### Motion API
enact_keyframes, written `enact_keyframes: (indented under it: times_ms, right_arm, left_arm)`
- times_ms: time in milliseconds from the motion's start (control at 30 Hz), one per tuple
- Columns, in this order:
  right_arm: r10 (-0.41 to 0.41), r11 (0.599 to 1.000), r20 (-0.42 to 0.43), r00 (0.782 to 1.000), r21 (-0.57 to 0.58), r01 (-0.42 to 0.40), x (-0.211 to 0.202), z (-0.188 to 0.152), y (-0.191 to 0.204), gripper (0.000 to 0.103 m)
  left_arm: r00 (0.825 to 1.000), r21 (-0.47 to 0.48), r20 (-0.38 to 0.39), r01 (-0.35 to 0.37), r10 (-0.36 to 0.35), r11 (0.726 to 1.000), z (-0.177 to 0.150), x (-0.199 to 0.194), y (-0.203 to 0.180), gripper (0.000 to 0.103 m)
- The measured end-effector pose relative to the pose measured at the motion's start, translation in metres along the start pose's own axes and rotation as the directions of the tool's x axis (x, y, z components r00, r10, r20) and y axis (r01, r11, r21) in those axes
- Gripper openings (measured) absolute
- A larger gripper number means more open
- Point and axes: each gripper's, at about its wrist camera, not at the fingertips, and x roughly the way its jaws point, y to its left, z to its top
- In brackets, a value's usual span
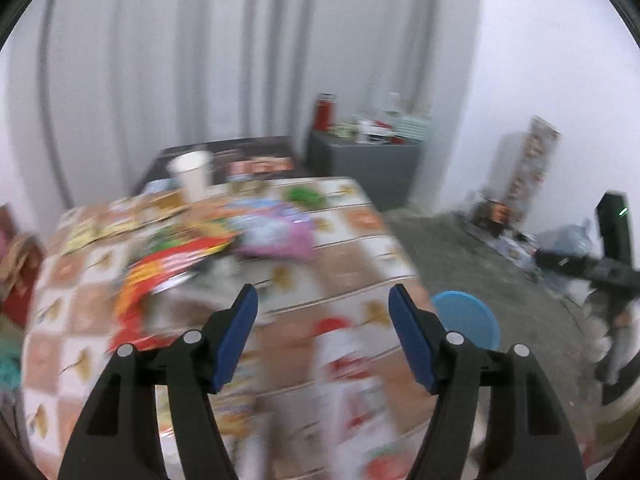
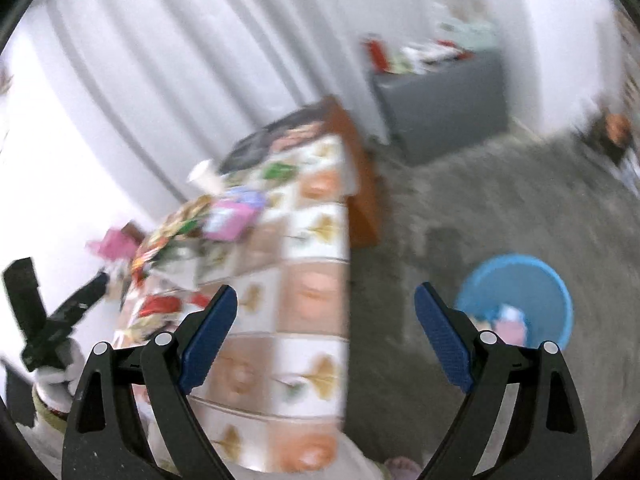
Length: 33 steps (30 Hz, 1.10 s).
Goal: Collect trash
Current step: 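Move both tools back toward the table, then grasp the red-green chip bag with the left tool while the right tool grasps white tissue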
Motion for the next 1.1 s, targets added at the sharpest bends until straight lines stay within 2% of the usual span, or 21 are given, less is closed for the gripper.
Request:
enact_keyframes:
  times_ms: [100, 167, 200, 333, 467, 533, 633, 700, 900, 1000, 1100]
  right_arm:
    - [0.067, 0.992, -0.029, 0.997, -0.106, -0.070, 0.024, 0.012, 0.049, 0.086]
    - [0.102, 0.977, -0.068, 0.993, -0.183, -0.112, 0.043, 0.017, 0.085, 0.083]
    - [0.109, 0.968, -0.088, 0.990, -0.217, -0.126, 0.053, 0.018, 0.101, 0.082]
    - [0.140, 0.908, -0.192, 0.971, -0.366, -0.204, 0.100, 0.017, 0.167, 0.076]
    - [0.116, 0.827, -0.292, 0.949, -0.501, -0.256, 0.145, 0.007, 0.223, 0.070]
    - [0.090, 0.788, -0.333, 0.939, -0.553, -0.272, 0.168, 0.003, 0.243, 0.068]
    - [0.044, 0.745, -0.369, 0.929, -0.607, -0.276, 0.196, -0.002, 0.263, 0.064]
    - [0.021, 0.724, -0.396, 0.918, -0.627, -0.287, 0.209, -0.004, 0.268, 0.062]
    - [-0.077, 0.679, -0.429, 0.900, -0.683, -0.268, 0.247, -0.012, 0.276, 0.053]
    - [-0.108, 0.680, -0.435, 0.894, -0.688, -0.253, 0.264, -0.016, 0.275, 0.043]
    - [-0.125, 0.698, -0.437, 0.891, -0.677, -0.234, 0.272, -0.016, 0.272, 0.025]
  left_arm:
    - [0.998, -0.065, 0.006, -0.058, 0.058, 0.996, -0.015, -0.012, 0.043, 0.066]
    - [0.997, -0.097, 0.004, -0.072, 0.072, 0.993, -0.023, -0.016, 0.062, 0.066]
    - [0.997, -0.109, 0.010, -0.070, 0.071, 0.992, -0.026, -0.017, 0.071, 0.061]
    - [0.999, -0.141, -0.009, -0.053, 0.052, 0.989, -0.029, -0.009, 0.092, 0.051]
    - [0.999, -0.193, -0.038, -0.024, 0.017, 0.981, -0.029, 0.005, 0.110, 0.040]
    - [0.997, -0.199, -0.079, -0.032, 0.016, 0.979, -0.026, 0.020, 0.118, 0.039]
    - [0.989, -0.242, -0.149, -0.043, 0.006, 0.969, -0.025, 0.041, 0.132, 0.036]
    - [0.986, -0.270, -0.166, -0.038, -0.007, 0.962, -0.024, 0.048, 0.138, 0.036]
    - [0.988, -0.293, -0.155, -0.040, -0.006, 0.955, -0.016, 0.057, 0.151, 0.036]
    - [0.991, -0.303, -0.137, -0.044, 0.002, 0.952, -0.010, 0.058, 0.157, 0.036]
    - [0.993, -0.313, -0.120, -0.045, 0.007, 0.949, -0.003, 0.060, 0.163, 0.036]
